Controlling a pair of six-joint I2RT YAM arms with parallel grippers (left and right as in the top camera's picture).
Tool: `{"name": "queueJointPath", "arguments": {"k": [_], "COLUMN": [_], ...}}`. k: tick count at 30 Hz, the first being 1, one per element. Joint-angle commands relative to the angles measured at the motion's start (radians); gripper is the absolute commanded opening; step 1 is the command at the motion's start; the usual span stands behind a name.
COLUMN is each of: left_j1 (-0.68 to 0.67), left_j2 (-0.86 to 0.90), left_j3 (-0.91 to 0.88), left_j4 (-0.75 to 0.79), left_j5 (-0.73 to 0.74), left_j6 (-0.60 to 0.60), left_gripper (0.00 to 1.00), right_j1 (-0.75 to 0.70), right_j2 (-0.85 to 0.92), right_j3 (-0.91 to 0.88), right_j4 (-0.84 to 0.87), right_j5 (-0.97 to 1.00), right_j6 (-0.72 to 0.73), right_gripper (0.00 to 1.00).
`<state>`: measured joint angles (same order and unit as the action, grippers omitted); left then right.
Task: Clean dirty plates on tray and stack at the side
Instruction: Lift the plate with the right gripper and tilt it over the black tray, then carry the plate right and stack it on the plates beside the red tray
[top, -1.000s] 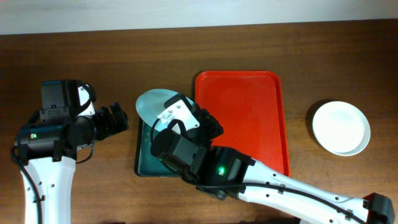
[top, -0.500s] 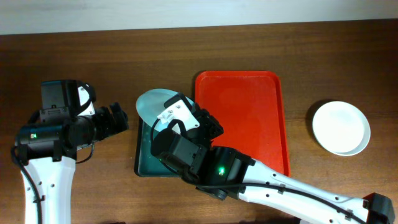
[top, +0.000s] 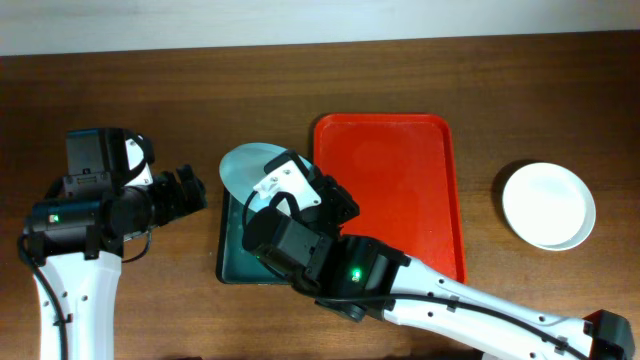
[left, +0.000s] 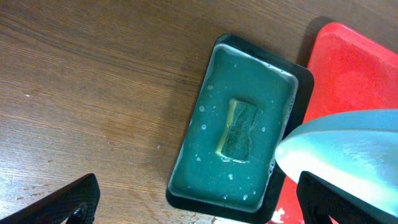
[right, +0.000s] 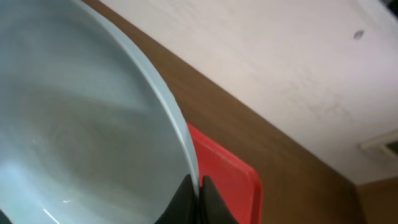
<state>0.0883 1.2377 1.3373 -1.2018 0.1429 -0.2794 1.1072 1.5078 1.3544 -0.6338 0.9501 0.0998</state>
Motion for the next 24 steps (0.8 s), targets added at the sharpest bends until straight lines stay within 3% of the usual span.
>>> {"name": "queueJointPath", "arguments": {"k": [1,3,4,8,10,12,19,24], "left_j1": [0.006,0.006,0.006,0.006,0.006,0.006,0.006,0.006], "left_j2": [-0.008,-0.008,-0.008,-0.008,-0.008,-0.008,-0.008,-0.008], "left_j3": [0.006,0.006,0.006,0.006,0.006,0.006,0.006,0.006], "left_j4": [-0.001,-0.001,-0.001,-0.001,-0.001,-0.001,-0.001,-0.001], "left_j5": [0.008,0.007,0.007,0.007,0.007,0.007,0.007,0.007], "left_j6": [0.008,0.008,0.008,0.008,0.008,0.008,0.008,0.008], "left_gripper": [0.99,0.99,0.99,0.99,0.99,0.99,0.99,0.99], "right_j1": [-0.023,-0.096,-0.134,-0.475,-0.622,-0.875,-1.624,-1.831], "right_j2": [-0.024,-0.021,-0.021,-0.069,-0.109,-0.167,-0.076,0.118], "right_j3": [0.022,0.022,0.022,0.047,0.052,0.052,0.051,0.051], "right_j4": [-0.084,-0.190,-0.210,-0.253,-0.268,-0.314,-0.535,-0.523], "right_j5": [-0.034,-0.227,-0.307,-0.795,-0.923,-1.068,-1.123,-1.140], "right_j6": [0.303,0.576,0.620,0.530,0.484,0.445,0.243,0.245], "right_gripper": [0.04,0.04,0.04,0.04,0.04,0.04,0.04,0.04]}}
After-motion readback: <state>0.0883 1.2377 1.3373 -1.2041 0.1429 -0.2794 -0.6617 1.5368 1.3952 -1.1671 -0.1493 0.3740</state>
